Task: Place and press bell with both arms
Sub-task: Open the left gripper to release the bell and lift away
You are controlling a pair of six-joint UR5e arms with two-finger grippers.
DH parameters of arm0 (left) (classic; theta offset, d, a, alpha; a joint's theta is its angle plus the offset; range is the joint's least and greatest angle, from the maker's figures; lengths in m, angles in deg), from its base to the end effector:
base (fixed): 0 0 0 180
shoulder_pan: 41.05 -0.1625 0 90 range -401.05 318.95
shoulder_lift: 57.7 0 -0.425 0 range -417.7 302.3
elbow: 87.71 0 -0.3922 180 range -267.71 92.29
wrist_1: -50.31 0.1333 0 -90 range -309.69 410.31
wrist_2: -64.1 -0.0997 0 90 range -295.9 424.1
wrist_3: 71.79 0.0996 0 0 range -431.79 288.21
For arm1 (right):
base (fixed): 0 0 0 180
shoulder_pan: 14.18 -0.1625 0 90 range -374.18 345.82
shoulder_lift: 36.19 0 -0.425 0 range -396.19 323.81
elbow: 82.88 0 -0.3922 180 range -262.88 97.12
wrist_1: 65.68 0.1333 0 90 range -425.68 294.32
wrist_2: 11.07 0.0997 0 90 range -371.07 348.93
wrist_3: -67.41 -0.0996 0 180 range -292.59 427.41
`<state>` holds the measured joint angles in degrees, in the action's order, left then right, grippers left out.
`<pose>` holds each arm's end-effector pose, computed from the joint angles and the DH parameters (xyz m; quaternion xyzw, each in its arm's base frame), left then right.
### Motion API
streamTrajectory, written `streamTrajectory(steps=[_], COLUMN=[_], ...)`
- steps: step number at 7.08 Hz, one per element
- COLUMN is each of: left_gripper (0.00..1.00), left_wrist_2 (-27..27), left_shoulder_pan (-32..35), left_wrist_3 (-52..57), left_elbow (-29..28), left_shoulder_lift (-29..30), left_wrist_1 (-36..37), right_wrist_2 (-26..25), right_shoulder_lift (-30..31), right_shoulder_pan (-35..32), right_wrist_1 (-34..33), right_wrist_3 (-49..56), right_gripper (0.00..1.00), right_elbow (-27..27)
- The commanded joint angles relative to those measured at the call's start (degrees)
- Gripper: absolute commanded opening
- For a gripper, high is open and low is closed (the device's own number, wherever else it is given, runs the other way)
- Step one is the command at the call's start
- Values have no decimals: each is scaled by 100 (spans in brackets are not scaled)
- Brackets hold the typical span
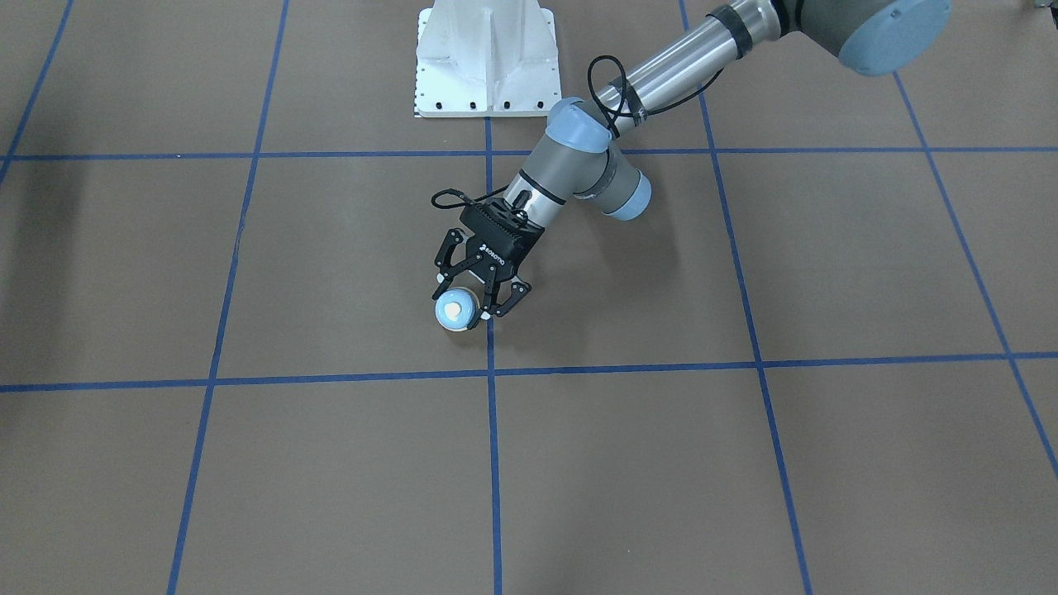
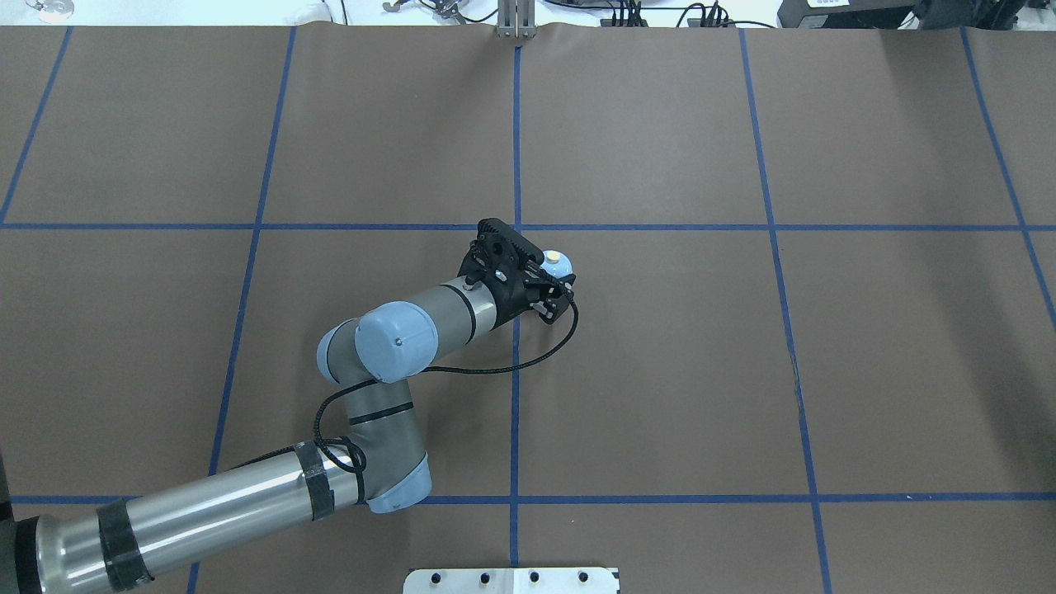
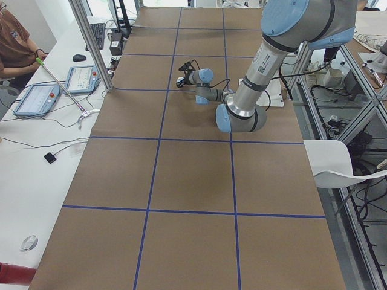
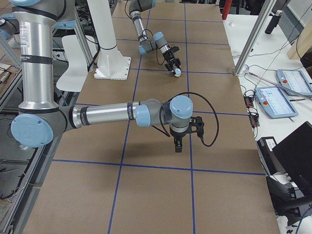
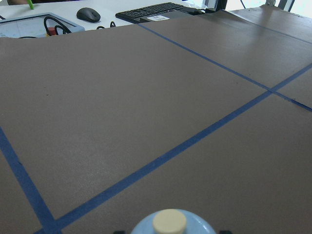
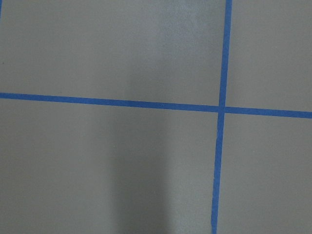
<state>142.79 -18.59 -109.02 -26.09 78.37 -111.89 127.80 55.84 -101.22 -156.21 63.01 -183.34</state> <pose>0.6602 -0.4383 0.2387 0.4843 0.5143 0.1169 0.6980 0.0334 -0.4830 0.5809 0.0361 -0.4159 -0.0171 0.9086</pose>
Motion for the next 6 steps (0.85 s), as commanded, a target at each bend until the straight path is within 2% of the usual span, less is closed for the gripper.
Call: streamTrajectory(steps=[1, 2, 3, 6], left_gripper=[36, 80, 100, 100], left_wrist_2=[6, 6, 6, 110], left_shoulder_pan=[-5, -5, -5, 213], left_wrist_3=[-196, -232, -328, -495], left_elbow=[-1, 8, 16, 296], left_shoulder_lift=[42, 51, 42, 24], left_wrist_1=[13, 13, 48, 161], right_wrist_2=[0, 0, 0, 35], right_shoulder_lift=[-10, -10, -10, -89], right_shoulder_pan=[3, -6, 3, -6], right_wrist_1=[0, 0, 0, -9], right_wrist_3=[0, -9, -9, 0], right_gripper=[100, 100, 100, 100], right_elbow=[9, 9, 9, -26])
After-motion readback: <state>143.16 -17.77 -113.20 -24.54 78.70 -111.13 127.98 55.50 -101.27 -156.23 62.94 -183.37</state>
